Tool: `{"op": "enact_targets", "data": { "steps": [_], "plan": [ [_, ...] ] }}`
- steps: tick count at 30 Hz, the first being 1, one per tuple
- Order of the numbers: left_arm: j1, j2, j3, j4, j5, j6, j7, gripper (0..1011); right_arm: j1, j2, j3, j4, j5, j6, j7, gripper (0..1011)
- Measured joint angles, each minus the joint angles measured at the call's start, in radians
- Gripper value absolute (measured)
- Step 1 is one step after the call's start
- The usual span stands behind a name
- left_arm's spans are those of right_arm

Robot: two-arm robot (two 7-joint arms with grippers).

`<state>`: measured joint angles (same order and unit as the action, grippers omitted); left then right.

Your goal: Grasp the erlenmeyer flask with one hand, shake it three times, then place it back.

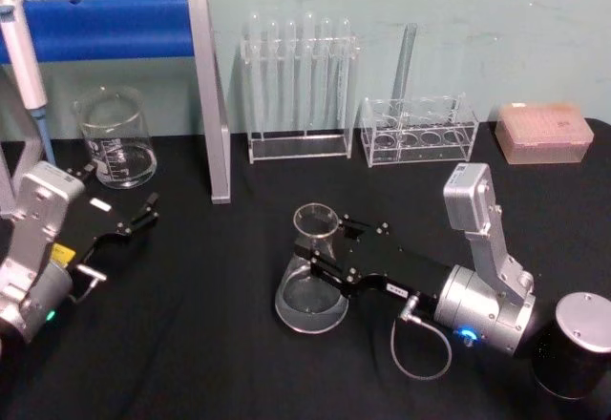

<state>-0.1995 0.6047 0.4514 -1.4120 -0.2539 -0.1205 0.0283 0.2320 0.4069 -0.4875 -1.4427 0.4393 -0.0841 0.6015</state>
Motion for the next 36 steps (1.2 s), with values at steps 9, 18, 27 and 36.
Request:
{"op": "enact_targets", "data": {
  "steps": [9,18,27,36],
  "plan": [
    [0.000,0.000,0.000,0.000,0.000,0.000,0.000,1001,0.012,0.000,-0.011,0.025,0.016,-0.007,0.010,449],
    [0.000,0.000,0.000,0.000,0.000,0.000,0.000,1001,0.021,0.000,-0.019,0.040,0.023,-0.009,0.014,449],
    [0.000,0.000,0.000,0.000,0.000,0.000,0.000,1001,0.027,0.001,-0.025,0.052,0.024,-0.010,0.015,449],
    [0.000,0.000,0.000,0.000,0.000,0.000,0.000,1001,0.034,0.000,-0.029,0.064,0.028,-0.010,0.018,449]
  ]
}}
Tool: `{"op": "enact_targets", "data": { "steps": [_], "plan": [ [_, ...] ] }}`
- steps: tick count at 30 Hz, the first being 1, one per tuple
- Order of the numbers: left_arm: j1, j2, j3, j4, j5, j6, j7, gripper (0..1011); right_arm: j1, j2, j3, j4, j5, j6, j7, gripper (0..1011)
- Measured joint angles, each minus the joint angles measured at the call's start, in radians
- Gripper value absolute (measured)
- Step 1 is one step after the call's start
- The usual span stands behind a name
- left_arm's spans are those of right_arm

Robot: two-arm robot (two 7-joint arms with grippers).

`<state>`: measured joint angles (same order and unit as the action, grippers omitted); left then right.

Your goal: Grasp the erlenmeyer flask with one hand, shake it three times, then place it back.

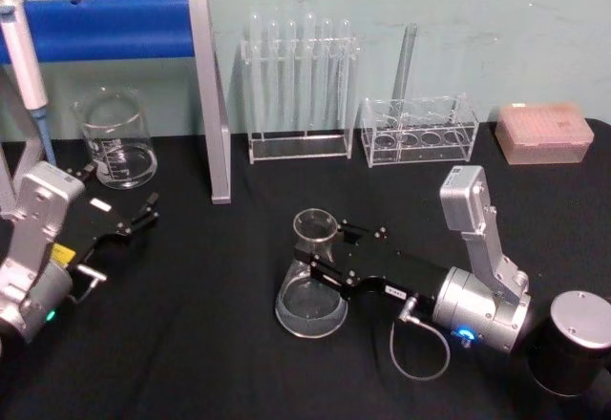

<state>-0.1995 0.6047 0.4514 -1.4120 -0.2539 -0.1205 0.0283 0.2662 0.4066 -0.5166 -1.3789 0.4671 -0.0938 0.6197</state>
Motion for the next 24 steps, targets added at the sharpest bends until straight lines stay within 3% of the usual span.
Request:
{"op": "enact_targets", "data": {
  "steps": [24],
  "plan": [
    [0.000,0.000,0.000,0.000,0.000,0.000,0.000,1001,0.008,0.000,-0.003,0.012,0.011,0.008,0.015,448]
  ]
}}
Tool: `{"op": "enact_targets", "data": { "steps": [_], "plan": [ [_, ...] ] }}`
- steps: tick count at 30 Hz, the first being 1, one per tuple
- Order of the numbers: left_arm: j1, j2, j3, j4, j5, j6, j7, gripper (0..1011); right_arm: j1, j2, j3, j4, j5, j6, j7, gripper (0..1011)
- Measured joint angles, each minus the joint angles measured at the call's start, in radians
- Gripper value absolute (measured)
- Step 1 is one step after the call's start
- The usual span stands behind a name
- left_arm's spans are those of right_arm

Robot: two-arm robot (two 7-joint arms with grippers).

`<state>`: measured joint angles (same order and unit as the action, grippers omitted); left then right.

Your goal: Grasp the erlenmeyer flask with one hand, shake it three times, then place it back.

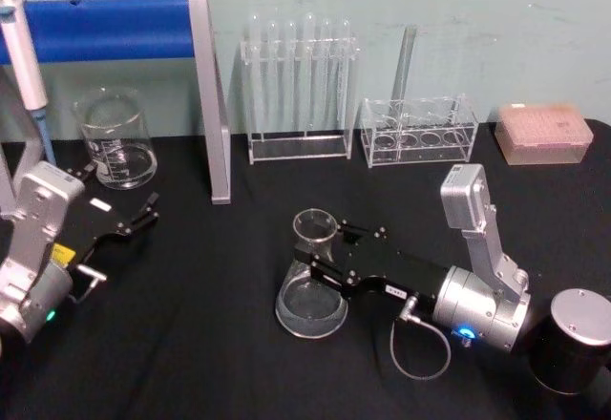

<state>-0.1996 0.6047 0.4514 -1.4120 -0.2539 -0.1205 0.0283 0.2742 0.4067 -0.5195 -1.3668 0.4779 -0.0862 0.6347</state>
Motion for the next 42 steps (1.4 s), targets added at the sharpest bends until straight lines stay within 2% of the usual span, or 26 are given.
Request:
{"op": "enact_targets", "data": {
  "steps": [17,22,23,35,42],
  "plan": [
    [0.000,0.000,0.000,0.000,0.000,0.000,0.000,1001,-0.001,0.000,0.000,-0.001,-0.003,0.002,-0.002,459],
    [0.000,0.000,0.000,0.000,0.000,0.000,0.000,1001,-0.003,0.000,-0.002,0.001,-0.007,0.008,-0.003,583],
    [0.000,0.000,0.000,0.000,0.000,0.000,0.000,1001,-0.003,0.000,-0.001,0.001,-0.007,0.008,-0.003,646],
    [0.000,0.000,0.000,0.000,0.000,0.000,0.000,1001,-0.002,0.000,-0.001,0.000,-0.006,0.005,-0.003,985],
    [0.000,0.000,0.000,0.000,0.000,0.000,0.000,1001,-0.002,0.000,0.000,-0.001,-0.006,0.004,-0.003,1000]
  ]
}}
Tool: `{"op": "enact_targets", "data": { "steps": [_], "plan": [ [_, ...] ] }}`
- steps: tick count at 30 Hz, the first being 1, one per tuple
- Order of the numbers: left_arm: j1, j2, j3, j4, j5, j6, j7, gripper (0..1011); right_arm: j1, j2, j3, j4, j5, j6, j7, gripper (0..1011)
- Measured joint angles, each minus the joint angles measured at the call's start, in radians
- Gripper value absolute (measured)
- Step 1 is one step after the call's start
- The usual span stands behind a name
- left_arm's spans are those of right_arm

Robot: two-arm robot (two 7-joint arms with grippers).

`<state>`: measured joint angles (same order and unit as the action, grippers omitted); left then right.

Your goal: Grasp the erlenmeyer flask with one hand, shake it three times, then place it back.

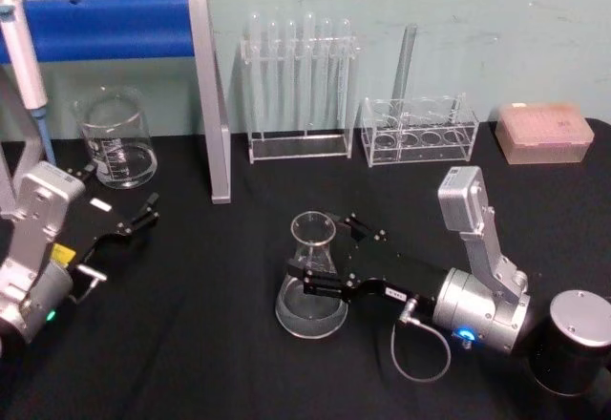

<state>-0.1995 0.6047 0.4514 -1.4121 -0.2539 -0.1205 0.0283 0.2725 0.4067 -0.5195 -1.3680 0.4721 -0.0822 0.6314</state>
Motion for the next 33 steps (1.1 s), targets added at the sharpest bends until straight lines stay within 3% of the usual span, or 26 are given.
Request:
{"op": "enact_targets", "data": {
  "steps": [21,28,33],
  "plan": [
    [0.000,0.000,0.000,0.000,0.000,0.000,0.000,1001,-0.015,0.013,-0.001,-0.025,-0.010,-0.009,-0.013,1000],
    [0.000,0.000,0.000,0.000,0.000,0.000,0.000,1001,-0.036,0.035,0.002,-0.053,-0.013,-0.012,-0.012,1000],
    [0.000,0.000,0.000,0.000,0.000,0.000,0.000,1001,-0.078,0.067,0.023,-0.095,-0.018,-0.015,-0.035,1000]
  ]
}}
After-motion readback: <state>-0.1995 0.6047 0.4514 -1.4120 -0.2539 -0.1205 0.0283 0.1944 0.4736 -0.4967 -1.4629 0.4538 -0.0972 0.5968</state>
